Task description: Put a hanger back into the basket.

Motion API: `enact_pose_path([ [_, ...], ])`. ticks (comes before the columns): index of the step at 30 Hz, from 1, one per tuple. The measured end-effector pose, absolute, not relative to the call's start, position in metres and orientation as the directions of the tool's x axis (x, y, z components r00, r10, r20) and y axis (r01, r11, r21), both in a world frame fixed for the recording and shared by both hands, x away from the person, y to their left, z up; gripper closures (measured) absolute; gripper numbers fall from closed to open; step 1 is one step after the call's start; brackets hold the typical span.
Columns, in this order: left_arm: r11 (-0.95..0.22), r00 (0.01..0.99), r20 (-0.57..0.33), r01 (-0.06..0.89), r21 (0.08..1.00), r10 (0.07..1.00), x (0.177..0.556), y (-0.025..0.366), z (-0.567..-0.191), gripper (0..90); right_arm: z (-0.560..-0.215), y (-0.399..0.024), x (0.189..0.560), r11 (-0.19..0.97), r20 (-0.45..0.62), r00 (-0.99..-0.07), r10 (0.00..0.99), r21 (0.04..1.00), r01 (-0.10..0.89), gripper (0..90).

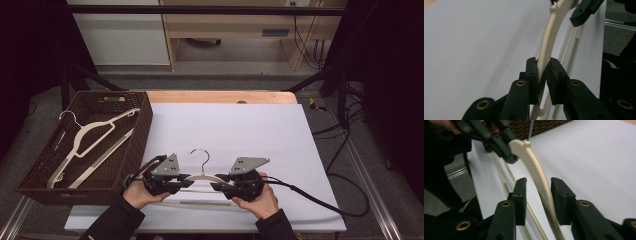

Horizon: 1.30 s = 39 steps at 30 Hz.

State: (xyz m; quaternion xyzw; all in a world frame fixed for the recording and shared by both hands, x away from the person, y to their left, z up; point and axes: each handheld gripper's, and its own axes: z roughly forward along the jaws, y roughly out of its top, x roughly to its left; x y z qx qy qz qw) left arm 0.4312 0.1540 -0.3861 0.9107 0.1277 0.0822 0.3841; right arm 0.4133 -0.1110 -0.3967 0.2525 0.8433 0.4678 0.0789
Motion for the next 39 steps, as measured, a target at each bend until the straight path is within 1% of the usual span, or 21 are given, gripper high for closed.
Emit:
enact_pose_path([
  [5, -0.651, 0.958, -0.007, 0.201, 0.732, 0.288, 0.428, 0.149, -0.387, 84.0, -0.399, -0.115, 0.415, 0.409, 0.073, -0.839, 0.539, 0.848, 0.337, 55.2],
  [8, -0.639, 0.959, -0.022, 0.206, 0.741, 0.284, 0.426, 0.147, -0.386, 86.0, -0.399, -0.117, 0.416, 0.395, 0.072, -0.829, 0.555, 0.854, 0.339, 49.0],
  [11, -0.623, 0.950, -0.024, 0.222, 0.750, 0.310, 0.425, 0.148, -0.384, 86.2, -0.396, -0.120, 0.416, 0.392, 0.047, -0.820, 0.570, 0.861, 0.323, 40.8],
  [13, -0.602, 0.945, -0.044, 0.243, 0.760, 0.326, 0.425, 0.151, -0.382, 86.3, -0.394, -0.122, 0.414, 0.379, 0.036, -0.808, 0.587, 0.870, 0.314, 37.1],
  [15, -0.593, 0.940, -0.043, 0.249, 0.766, 0.339, 0.425, 0.152, -0.380, 86.3, -0.392, -0.126, 0.413, 0.363, 0.030, -0.805, 0.593, 0.882, 0.301, 32.6],
  [21, -0.544, 0.913, -0.041, 0.278, 0.792, 0.406, 0.425, 0.162, -0.371, 86.3, -0.390, -0.147, 0.415, 0.293, 0.066, -0.753, 0.655, 0.896, 0.334, 22.0],
  [26, -0.500, 0.891, -0.042, 0.292, 0.815, 0.452, 0.425, 0.173, -0.361, 86.3, -0.389, -0.171, 0.415, 0.242, 0.079, -0.703, 0.707, 0.907, 0.345, 16.9],
  [32, -0.463, 0.874, -0.015, 0.272, 0.844, 0.485, 0.422, 0.188, -0.346, 86.2, -0.388, -0.193, 0.413, 0.189, 0.098, -0.649, 0.755, 0.914, 0.358, 11.5],
  [39, -0.402, 0.846, -0.004, 0.257, 0.879, 0.533, 0.422, 0.210, -0.331, 86.2, -0.389, -0.209, 0.413, 0.154, 0.110, -0.606, 0.788, 0.917, 0.367, 9.8],
])
